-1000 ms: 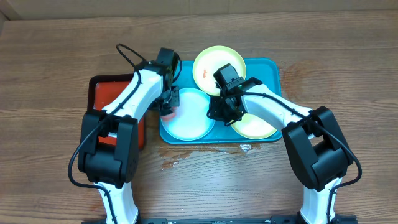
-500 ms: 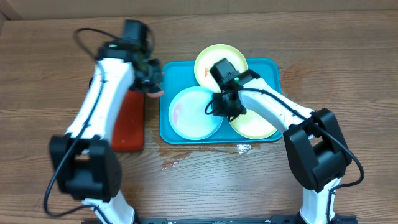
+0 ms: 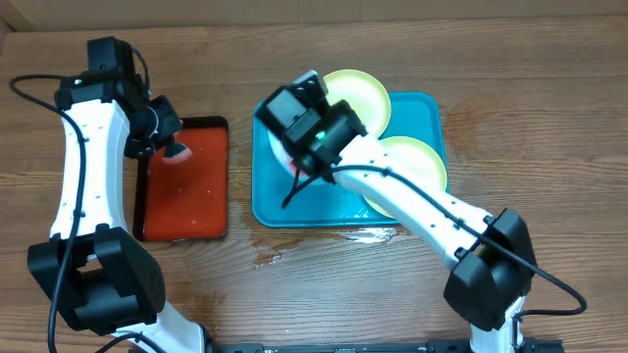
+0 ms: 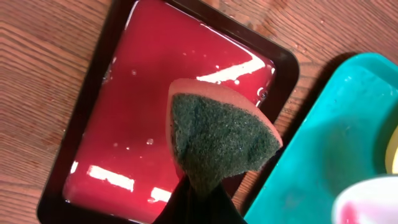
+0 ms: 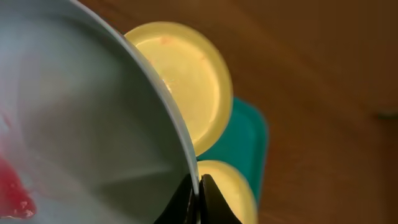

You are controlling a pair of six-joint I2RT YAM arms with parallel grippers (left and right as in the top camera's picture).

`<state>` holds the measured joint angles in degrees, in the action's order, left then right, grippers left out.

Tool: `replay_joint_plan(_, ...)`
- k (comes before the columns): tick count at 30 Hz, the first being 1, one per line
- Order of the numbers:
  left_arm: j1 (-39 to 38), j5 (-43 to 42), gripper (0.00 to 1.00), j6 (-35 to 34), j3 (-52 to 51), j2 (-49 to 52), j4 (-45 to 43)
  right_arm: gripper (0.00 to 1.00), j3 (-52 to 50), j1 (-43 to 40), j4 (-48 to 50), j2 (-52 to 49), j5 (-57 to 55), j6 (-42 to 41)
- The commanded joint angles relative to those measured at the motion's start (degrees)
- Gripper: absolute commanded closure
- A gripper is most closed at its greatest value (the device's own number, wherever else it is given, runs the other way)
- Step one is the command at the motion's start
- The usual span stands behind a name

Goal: Clean dirty plates on tray and stack at the side

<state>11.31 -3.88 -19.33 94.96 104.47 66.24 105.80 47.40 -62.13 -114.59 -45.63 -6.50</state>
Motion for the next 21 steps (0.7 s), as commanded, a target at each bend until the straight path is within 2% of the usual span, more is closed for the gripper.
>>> replay_joint_plan(1, 0.35, -0.02, 0.96, -0.37, 0.02, -0.7, -0.04, 0.96, 2.62, 3.56, 1.16, 2.1, -22.05, 10.88)
replay_joint_plan(5, 0.28, -0.2, 0.96, -0.37, 0.02, -0.7, -0.04, 0.96, 2.64, 6.58, 6.16, 2.1, -34.4, 21.07)
replay_joint_plan(9, 0.31, -0.2, 0.96, -0.37, 0.02, -0.7, -0.07, 0.96, 2.64, 8.55, 8.92, 2.1, -36.87, 27.91)
replay_joint_plan(17, 0.31, -0.17, 0.96, -0.37, 0.02, -0.7, -0.09, 0.96, 2.64, 9.22, 8.98, 2.1, -36.24, 27.1)
replay_joint_plan(19, 0.31, -0.17, 0.96, -0.37, 0.02, -0.7, -0.09, 0.96, 2.58, 9.05, 8.59, 2.1, -32.85, 22.1)
replay_joint_plan(21, 0.31, -0.17, 0.96, -0.35, 0.02, -0.7, -0.07, 0.96, 2.51, 8.11, 5.38, 2.08, -22.29, 13.62)
